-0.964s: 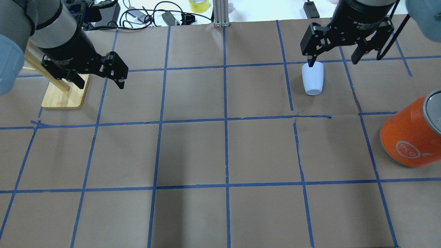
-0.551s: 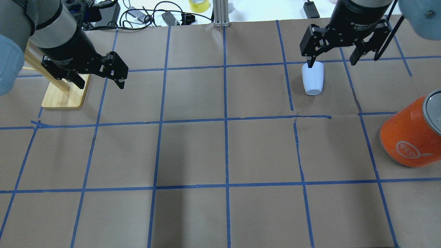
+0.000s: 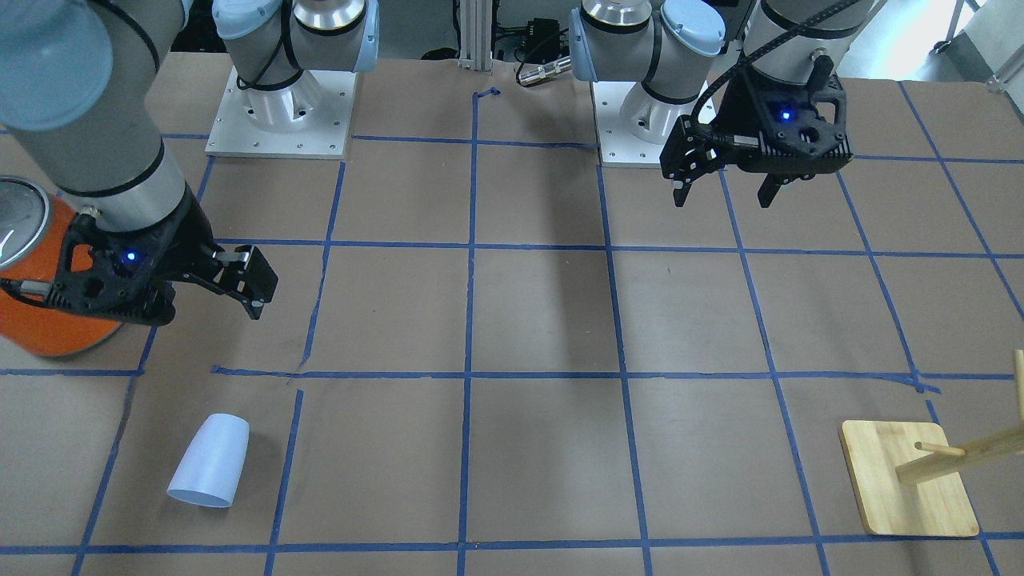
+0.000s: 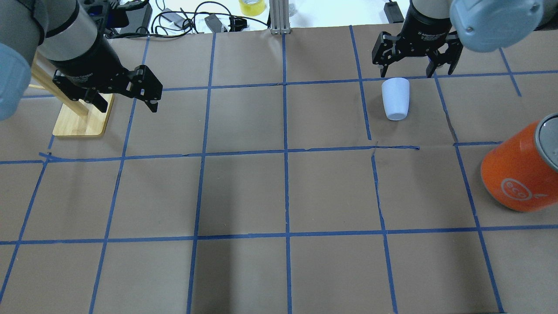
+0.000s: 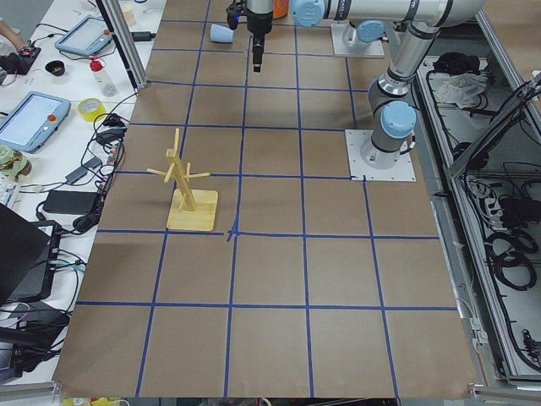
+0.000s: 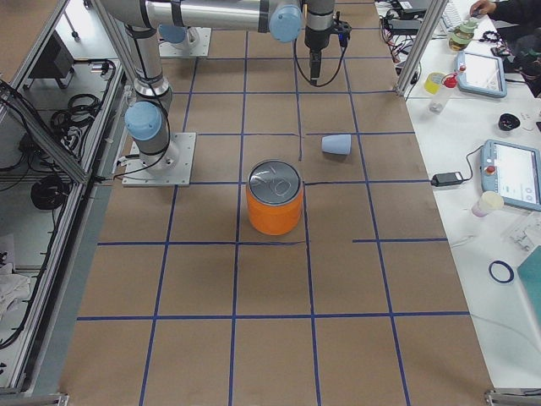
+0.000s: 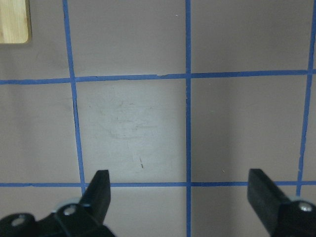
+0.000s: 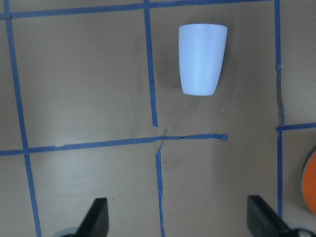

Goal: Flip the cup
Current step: 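Lower the right gripper onto the upside-down cup and grasp it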

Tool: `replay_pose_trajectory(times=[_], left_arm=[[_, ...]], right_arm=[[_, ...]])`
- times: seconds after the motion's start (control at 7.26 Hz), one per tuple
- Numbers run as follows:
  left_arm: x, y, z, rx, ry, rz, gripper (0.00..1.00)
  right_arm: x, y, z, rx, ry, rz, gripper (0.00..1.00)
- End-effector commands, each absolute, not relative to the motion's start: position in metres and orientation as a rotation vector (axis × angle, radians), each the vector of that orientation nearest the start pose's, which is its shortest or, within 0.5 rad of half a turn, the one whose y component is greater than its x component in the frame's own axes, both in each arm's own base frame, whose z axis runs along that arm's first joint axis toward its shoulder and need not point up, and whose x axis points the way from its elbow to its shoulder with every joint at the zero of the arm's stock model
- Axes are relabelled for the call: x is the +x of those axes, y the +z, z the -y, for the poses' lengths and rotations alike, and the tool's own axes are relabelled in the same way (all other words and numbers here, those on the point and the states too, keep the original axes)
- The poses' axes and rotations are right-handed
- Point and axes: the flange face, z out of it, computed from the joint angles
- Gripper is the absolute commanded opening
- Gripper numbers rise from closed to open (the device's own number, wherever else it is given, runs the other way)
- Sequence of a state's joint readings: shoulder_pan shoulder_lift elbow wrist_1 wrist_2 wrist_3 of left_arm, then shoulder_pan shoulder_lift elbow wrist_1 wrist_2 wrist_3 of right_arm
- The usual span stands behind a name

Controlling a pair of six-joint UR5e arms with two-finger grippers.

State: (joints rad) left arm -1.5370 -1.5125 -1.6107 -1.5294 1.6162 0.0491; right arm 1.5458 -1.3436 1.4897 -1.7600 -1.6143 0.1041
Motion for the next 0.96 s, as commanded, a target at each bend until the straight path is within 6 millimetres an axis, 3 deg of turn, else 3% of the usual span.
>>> replay_pose_trajectory(times=[0.0, 0.28, 0.55, 0.83], left_arm=[[-0.113, 0.501, 0.477, 0.022, -0.090, -3.093, 1.00], [-0.113, 0.501, 0.477, 0.022, -0.089, -3.092, 1.00], [-0.113, 0.501, 0.477, 0.022, -0.090, -3.093, 1.00], [-0.113, 0.501, 0.477, 0.022, -0.090, -3.093, 1.00]], right_arm=[[0.092, 0.372, 0.615, 0.300, -0.101, -3.226, 1.00], [0.071, 0.332, 0.628, 0.438, -0.069, -3.218, 1.00], [0.070, 0.297, 0.645, 0.440, -0.083, -3.209, 1.00], [0.067, 0.275, 0.655, 0.442, -0.080, -3.209, 1.00]])
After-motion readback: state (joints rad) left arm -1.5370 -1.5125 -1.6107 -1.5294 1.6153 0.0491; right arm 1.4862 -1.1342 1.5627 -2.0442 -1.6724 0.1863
